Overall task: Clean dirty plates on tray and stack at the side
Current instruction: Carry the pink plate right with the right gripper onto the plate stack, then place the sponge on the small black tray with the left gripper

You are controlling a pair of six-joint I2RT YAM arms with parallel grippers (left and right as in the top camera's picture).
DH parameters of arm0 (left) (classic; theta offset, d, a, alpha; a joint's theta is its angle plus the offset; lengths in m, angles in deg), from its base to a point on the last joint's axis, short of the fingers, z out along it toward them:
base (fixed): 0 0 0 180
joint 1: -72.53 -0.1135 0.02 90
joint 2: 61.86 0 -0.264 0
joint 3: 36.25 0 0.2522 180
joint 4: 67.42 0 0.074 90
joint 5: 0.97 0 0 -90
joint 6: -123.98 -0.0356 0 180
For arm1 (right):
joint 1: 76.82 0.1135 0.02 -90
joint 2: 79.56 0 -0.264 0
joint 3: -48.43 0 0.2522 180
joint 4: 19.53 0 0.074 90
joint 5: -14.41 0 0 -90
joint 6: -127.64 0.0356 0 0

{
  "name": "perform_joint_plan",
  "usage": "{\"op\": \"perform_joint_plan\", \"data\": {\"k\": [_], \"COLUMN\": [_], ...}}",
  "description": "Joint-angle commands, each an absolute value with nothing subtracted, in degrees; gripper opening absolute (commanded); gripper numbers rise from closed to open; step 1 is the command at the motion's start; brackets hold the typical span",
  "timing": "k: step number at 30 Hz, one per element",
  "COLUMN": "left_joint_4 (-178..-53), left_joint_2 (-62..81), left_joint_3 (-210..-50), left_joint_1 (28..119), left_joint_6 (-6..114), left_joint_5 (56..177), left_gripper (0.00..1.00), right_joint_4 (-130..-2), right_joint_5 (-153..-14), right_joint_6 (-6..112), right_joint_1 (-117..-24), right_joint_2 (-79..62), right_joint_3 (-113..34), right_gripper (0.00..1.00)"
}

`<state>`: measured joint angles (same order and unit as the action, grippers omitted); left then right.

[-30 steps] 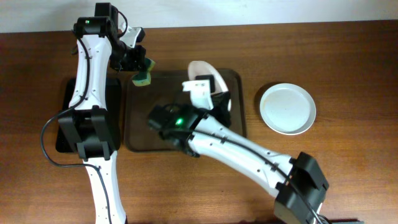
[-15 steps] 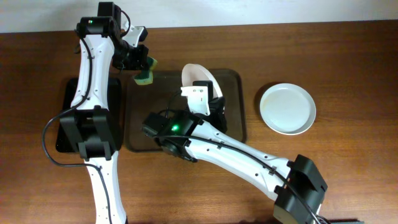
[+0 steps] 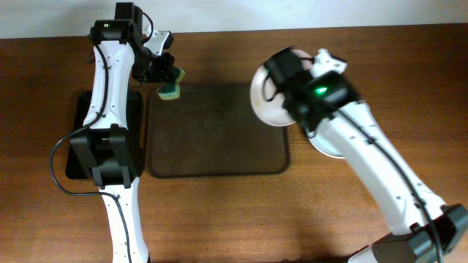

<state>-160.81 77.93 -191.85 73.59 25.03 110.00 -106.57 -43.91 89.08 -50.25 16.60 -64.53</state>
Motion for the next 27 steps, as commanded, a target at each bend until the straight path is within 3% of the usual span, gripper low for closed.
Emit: {"op": "perform_joint_plan", "data": {"k": [1,4,9,19,20,24,27], "left_joint_4": [-160.8,-160.8,-160.3,-159.8,-159.6,-161.8,-167.9], "left_joint_2": [78.1,78.1,78.1,78.1,78.1,77.7,74.9], "left_joint_3": [-191.5,-191.5,-191.5,-191.5,-191.5,-192.9,-199.6], "left_joint_1": [73.6,73.6,73.6,73.7,73.6,73.5,72.8], "left_joint_6": [25.5,25.5,25.5,25.5,25.5,25.5,25.6], "left_joint_5": [110.2,110.2,110.2,110.2,110.2,110.2,105.0], "left_gripper": [0.01,0.01,0.01,0.01,0.01,0.01,0.01], "right_joint_4": [-105.6,-105.0,-103.2,-81.8,-80.2,-77.0,-78.3], "right_joint_5": [-57.5,-67.7,-69.4,-69.9,-69.8,-70.0,-77.3], "right_joint_6": [78.7,72.0,68.1,68.1,68.1,68.1,67.5], "right_joint_1": [-61.1,-74.2,-86.6,-87.8,-87.8,-87.8,-87.7], "right_joint_2": [13.6,13.6,13.6,13.8,13.8,13.8,13.7], "right_joint_3": [-65.4,-64.5,-55.3,-31.8,-31.1,-31.0,-32.2], "right_gripper": [0.04,0.04,0.04,0.04,0.08,0.68,0.74]}}
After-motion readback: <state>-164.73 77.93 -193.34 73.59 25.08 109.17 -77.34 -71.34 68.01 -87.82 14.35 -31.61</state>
